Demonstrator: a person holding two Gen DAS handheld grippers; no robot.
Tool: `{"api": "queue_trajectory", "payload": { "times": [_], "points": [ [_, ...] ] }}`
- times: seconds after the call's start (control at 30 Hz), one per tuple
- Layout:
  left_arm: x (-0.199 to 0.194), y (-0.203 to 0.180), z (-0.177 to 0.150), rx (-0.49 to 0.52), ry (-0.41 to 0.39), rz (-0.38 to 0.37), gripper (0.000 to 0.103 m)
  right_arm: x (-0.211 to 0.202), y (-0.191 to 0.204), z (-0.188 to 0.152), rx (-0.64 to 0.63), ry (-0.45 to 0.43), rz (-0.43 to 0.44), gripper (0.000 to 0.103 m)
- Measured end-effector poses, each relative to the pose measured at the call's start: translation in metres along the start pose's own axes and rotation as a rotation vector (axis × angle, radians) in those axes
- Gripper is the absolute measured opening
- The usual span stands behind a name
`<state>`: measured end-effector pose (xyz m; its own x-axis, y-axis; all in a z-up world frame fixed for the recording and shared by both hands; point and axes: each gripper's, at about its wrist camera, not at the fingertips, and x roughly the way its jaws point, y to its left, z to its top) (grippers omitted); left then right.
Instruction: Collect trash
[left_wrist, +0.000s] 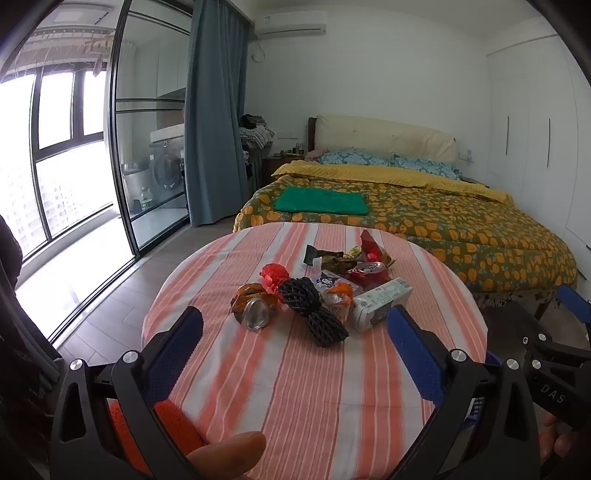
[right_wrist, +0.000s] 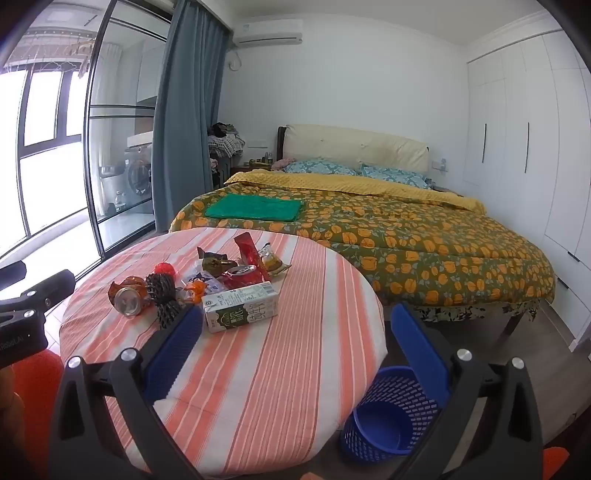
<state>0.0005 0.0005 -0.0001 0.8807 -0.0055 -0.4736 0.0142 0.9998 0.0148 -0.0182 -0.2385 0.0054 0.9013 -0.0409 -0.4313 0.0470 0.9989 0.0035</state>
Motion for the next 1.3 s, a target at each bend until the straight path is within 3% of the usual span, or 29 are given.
{"api": "queue_trajectory", "payload": {
  "times": [1.3],
  "points": [
    [-0.0019,-0.0075,-0.0015,0.008,0.006,-0.005,0.099,0.0006,-0.0009,0.0002,0.003,-0.002,0.0,0.098]
  ]
}}
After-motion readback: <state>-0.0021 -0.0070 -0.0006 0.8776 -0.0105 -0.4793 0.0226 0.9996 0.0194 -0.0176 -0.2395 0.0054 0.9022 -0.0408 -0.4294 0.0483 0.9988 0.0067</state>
